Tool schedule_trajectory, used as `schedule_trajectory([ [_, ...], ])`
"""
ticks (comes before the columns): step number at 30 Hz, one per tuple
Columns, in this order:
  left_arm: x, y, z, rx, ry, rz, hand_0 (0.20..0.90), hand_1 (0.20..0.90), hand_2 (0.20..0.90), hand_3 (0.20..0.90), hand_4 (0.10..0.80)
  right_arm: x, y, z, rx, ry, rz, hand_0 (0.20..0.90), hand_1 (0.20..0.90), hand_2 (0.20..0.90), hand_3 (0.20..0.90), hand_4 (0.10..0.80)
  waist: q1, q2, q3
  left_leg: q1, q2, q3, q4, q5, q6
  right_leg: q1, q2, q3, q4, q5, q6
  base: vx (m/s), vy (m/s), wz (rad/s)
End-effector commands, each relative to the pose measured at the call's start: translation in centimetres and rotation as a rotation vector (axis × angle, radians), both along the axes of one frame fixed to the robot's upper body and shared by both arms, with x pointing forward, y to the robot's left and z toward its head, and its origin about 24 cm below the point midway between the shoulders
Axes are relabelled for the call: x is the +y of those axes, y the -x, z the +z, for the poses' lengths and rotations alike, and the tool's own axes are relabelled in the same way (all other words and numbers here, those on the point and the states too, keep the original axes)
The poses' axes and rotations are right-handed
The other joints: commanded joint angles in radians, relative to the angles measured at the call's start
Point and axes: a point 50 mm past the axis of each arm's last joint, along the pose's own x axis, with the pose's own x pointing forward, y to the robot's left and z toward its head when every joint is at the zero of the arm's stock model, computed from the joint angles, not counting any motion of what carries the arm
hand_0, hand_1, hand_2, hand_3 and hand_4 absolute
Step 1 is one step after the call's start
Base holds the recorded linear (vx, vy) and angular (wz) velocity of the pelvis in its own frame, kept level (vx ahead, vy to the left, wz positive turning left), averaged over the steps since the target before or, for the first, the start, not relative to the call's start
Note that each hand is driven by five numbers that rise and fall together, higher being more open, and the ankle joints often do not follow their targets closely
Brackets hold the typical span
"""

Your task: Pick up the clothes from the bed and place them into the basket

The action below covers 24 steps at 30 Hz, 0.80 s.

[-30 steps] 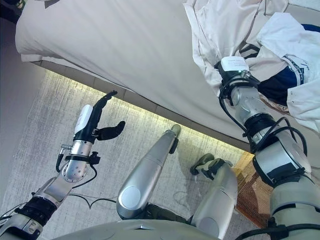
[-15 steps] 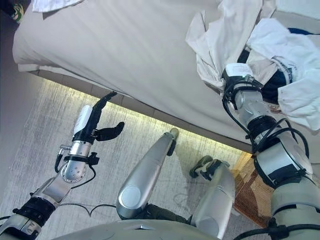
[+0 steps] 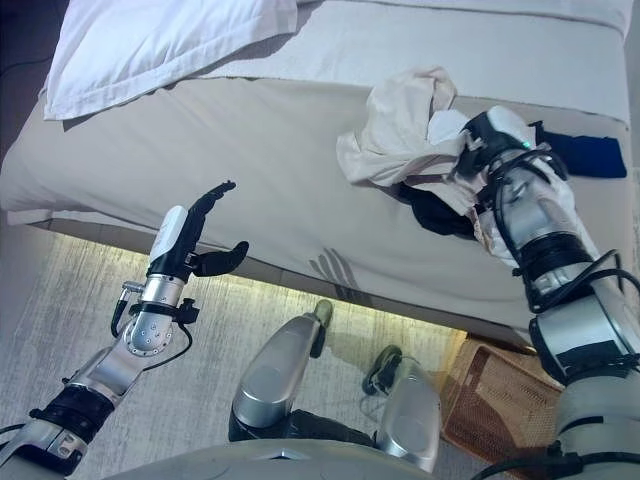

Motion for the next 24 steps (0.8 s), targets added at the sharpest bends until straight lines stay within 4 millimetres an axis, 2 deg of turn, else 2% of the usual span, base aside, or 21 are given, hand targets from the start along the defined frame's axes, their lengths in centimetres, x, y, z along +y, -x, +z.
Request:
schedule_trajectory([
  [1, 1.0, 0.8, -1.1, 0.022, 0.048, 0.051, 0.9, 0.9, 0.9, 0.9, 0.8, -2.0, 1.0, 9.1, -0.265, -0.02, -0.031, 0.3, 0.3, 0.3, 0.2, 0.1, -0.027, -0.077, -0.302, 0.044, 0.036, -0.006, -0.07, -0.041, -0.031, 0.09, 0.085, -0.012, -0.164, 0.068, -0.022, 0.141, 0.0, -0.12],
  [4, 1.8, 1.3, -2.1, 0.06, 0.052, 0.082, 0.9, 0.9, 0.9, 0.9, 0.8, -2.2, 1.5, 12.1, -0.357, -0.051, -0.03, 0.3, 0.3, 0.3, 0.2, 0.1, -0.041, -0.088, -0.347, 0.085, 0.037, 0.003, -0.14, -0.012, -0.04, 0.119, 0.102, -0.005, -0.225, 0.088, -0.01, 0.066, -0.006, -0.06],
  [5, 1.8, 1.3, -2.2, 0.061, 0.053, 0.082, 0.9, 0.9, 0.9, 0.9, 0.8, -2.2, 1.6, 12.3, -0.361, -0.051, -0.031, 0.3, 0.3, 0.3, 0.2, 0.1, -0.043, -0.088, -0.35, 0.084, 0.037, 0.003, -0.147, -0.005, -0.04, 0.118, 0.103, -0.006, -0.232, 0.095, -0.01, 0.028, 0.005, -0.07],
  [9, 2.4, 1.9, -3.2, 0.095, 0.05, 0.105, 0.9, 0.9, 0.9, 0.9, 0.8, -2.1, 2.7, 15.9, -0.494, -0.041, -0.024, 0.3, 0.3, 0.3, 0.2, 0.1, -0.058, -0.096, -0.404, 0.125, 0.041, 0.013, -0.254, 0.037, -0.05, 0.146, 0.114, -0.006, -0.313, 0.129, 0.012, 0.018, 0.0, -0.04],
  [12, 2.8, 2.2, -3.6, 0.105, 0.057, 0.121, 0.9, 0.9, 0.9, 0.9, 0.8, -2.4, 3.9, 17.9, -0.575, -0.039, -0.03, 0.3, 0.3, 0.3, 0.2, 0.1, -0.066, -0.1, -0.429, 0.146, 0.04, 0.012, -0.317, 0.062, -0.055, 0.16, 0.117, -0.007, -0.363, 0.156, 0.028, 0.0, -0.015, 0.03],
  [19, 3.3, 2.1, -4.2, 0.123, 0.049, 0.144, 0.9, 0.9, 0.9, 0.9, 0.8, -2.2, 5.6, 20.4, -0.726, -0.046, -0.025, 0.3, 0.3, 0.3, 0.2, 0.1, -0.095, -0.116, -0.46, 0.177, 0.042, 0.031, -0.391, 0.081, -0.058, 0.167, 0.124, 0.008, -0.42, 0.188, 0.047, -0.008, -0.032, -0.1],
  [24, 3.1, 1.7, -4.1, 0.12, 0.037, 0.148, 0.9, 0.9, 0.9, 0.9, 0.8, -2.2, 6.3, 20.7, -0.755, -0.028, -0.041, 0.3, 0.3, 0.3, 0.2, 0.1, -0.134, -0.125, -0.467, 0.186, 0.048, 0.069, -0.383, 0.064, -0.052, 0.158, 0.128, 0.043, -0.437, 0.199, 0.053, 0.003, -0.016, -0.16],
])
